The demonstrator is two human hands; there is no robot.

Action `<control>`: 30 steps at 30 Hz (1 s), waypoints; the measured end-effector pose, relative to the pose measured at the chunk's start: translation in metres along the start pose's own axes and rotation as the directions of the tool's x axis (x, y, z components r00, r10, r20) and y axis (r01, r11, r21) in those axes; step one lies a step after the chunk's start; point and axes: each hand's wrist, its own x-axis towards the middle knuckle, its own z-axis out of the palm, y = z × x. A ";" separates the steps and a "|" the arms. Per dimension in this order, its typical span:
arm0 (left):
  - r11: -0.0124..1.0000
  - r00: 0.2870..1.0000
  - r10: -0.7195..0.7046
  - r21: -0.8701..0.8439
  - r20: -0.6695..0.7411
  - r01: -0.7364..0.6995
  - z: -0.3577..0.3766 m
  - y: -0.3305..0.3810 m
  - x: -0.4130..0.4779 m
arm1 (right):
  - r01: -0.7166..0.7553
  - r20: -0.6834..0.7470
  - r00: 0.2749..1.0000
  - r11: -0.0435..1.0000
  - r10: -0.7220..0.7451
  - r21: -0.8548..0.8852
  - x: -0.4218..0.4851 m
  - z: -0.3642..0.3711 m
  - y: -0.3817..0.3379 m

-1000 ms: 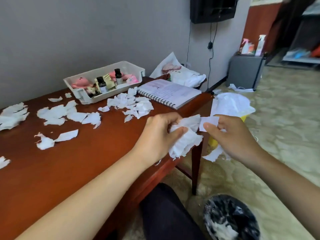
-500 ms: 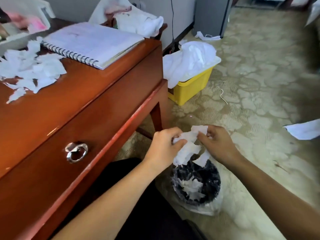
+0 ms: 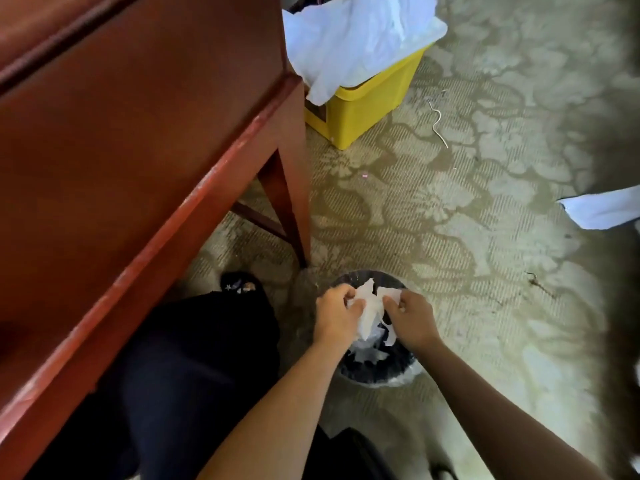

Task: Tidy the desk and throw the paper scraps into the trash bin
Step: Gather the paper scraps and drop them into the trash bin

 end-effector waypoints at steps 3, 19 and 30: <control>1.000 0.998 -0.019 0.019 0.055 0.018 0.012 -0.005 0.004 | -0.057 -0.003 0.998 0.997 0.057 -0.055 0.008 0.012 0.009; 0.960 0.851 -0.259 0.216 0.458 0.176 0.015 -0.036 0.011 | -0.199 0.285 0.936 0.979 0.206 -0.054 0.005 0.021 0.037; 0.772 0.895 -0.009 0.571 0.447 -0.278 -0.080 0.001 -0.042 | 0.213 0.433 0.897 0.944 -0.087 -0.251 -0.032 -0.020 -0.049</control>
